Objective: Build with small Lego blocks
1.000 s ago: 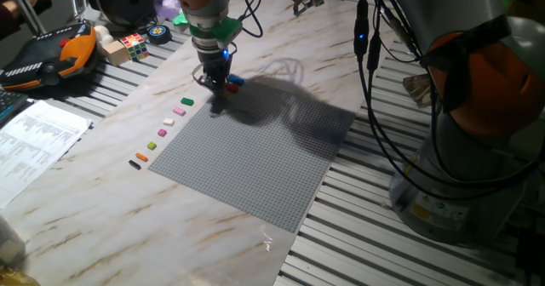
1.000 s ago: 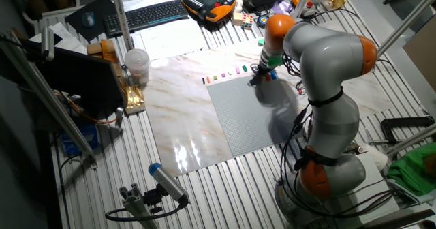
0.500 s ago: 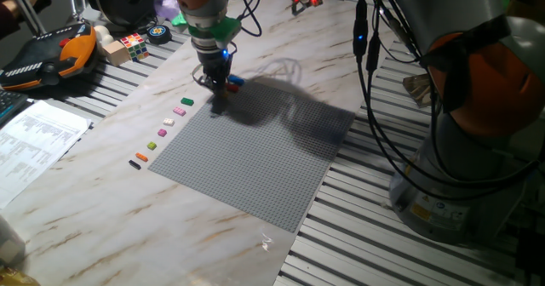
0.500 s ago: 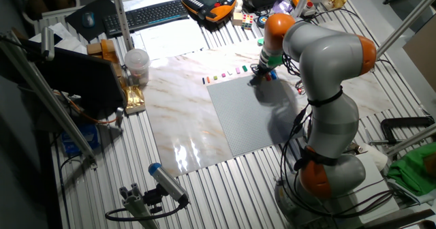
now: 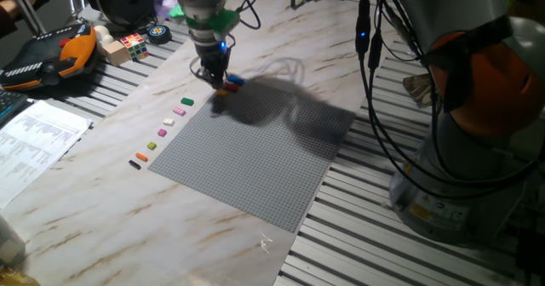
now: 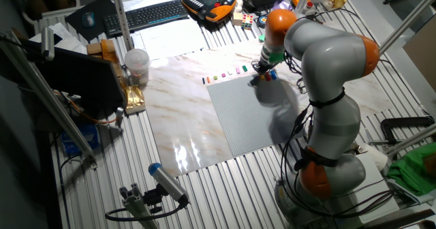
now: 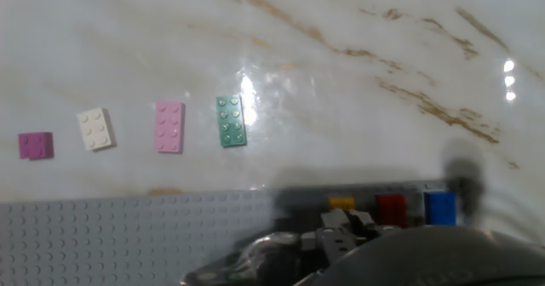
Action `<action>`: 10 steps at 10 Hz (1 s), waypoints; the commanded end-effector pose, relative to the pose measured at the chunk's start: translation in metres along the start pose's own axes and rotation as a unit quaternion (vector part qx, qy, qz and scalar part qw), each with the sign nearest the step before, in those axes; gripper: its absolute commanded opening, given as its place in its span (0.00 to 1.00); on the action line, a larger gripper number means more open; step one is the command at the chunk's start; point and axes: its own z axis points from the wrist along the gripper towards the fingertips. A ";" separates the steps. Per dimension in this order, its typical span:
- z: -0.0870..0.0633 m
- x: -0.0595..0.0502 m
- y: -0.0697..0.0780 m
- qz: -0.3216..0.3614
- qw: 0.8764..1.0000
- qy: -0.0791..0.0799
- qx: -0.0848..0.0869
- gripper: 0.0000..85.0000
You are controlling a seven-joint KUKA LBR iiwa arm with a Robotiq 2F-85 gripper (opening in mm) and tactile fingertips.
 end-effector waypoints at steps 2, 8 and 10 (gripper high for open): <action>-0.022 -0.003 0.003 -0.002 1.000 -0.001 0.004 0.01; -0.075 -0.003 0.030 -0.009 1.000 0.002 0.019 0.01; -0.084 0.002 0.041 -0.009 1.000 -0.004 0.028 0.01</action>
